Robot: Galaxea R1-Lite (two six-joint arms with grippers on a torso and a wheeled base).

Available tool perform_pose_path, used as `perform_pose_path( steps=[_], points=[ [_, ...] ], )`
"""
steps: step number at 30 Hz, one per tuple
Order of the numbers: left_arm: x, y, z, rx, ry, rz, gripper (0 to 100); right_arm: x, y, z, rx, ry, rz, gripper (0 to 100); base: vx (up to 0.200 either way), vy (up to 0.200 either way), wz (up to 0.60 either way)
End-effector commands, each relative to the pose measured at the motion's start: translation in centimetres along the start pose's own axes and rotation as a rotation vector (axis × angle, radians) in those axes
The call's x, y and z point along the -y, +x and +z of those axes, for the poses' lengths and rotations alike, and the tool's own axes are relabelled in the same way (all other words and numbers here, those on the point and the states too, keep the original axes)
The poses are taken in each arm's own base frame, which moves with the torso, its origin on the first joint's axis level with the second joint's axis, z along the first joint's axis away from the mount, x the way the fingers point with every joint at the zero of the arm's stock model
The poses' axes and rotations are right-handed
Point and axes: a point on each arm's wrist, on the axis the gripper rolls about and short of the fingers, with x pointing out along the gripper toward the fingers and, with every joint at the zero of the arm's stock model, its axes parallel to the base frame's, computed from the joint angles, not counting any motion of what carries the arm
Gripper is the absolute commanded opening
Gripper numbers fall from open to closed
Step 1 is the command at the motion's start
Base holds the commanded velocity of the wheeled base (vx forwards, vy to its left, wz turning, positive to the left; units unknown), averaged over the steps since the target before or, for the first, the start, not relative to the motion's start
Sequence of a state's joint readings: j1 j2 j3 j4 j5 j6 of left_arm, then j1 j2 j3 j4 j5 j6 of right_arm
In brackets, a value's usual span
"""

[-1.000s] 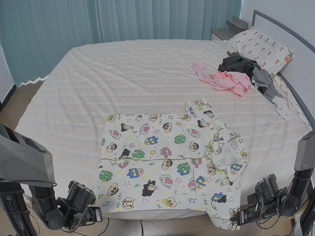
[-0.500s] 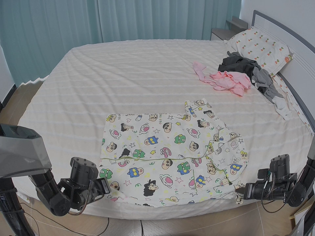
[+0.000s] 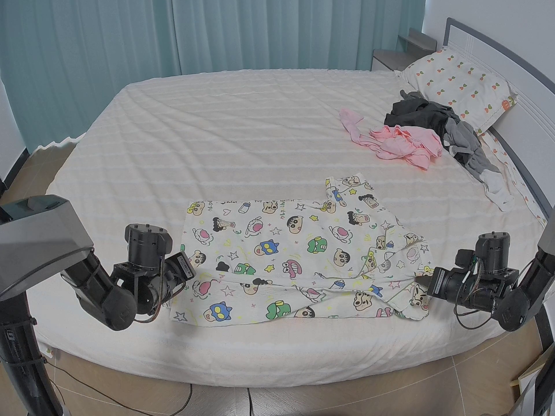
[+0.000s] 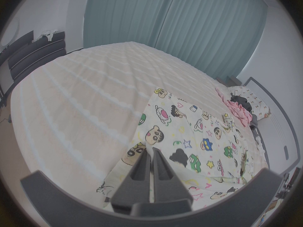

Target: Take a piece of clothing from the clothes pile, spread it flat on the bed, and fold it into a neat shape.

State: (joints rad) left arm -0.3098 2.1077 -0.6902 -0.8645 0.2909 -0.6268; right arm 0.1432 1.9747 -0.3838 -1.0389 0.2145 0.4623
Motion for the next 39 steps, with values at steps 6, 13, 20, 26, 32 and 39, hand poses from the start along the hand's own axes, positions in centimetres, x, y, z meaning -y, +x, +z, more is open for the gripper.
perform_pose_path(
  steps=[6,13,20,26,32,39],
  points=[
    [0.9,5.2,0.8,0.009,-0.033,0.026,0,0.7,3.4,0.6,0.013,0.039,0.004,0,0.000,0.000,0.00],
    [0.7,7.0,0.2,-0.014,-0.071,0.053,0,1.1,5.1,0.6,0.079,0.049,0.038,0,0.000,0.000,0.00],
    [0.5,7.3,0.5,-0.005,-0.085,0.053,100,1.4,5.1,0.9,0.088,0.056,0.048,100,0.000,0.000,0.00],
    [-0.2,6.4,3.8,0.078,-0.195,0.054,100,2.8,4.3,2.5,0.150,0.103,0.015,100,0.000,0.000,0.00],
    [-2.9,1.5,7.6,0.073,-0.337,0.012,100,1.4,0.3,3.9,0.226,0.230,0.054,100,0.000,0.000,0.00],
    [-5.6,-5.4,4.7,-0.200,-0.511,-0.120,100,-2.5,-1.2,1.6,0.109,0.348,0.128,100,0.000,0.000,0.00]
  ],
)
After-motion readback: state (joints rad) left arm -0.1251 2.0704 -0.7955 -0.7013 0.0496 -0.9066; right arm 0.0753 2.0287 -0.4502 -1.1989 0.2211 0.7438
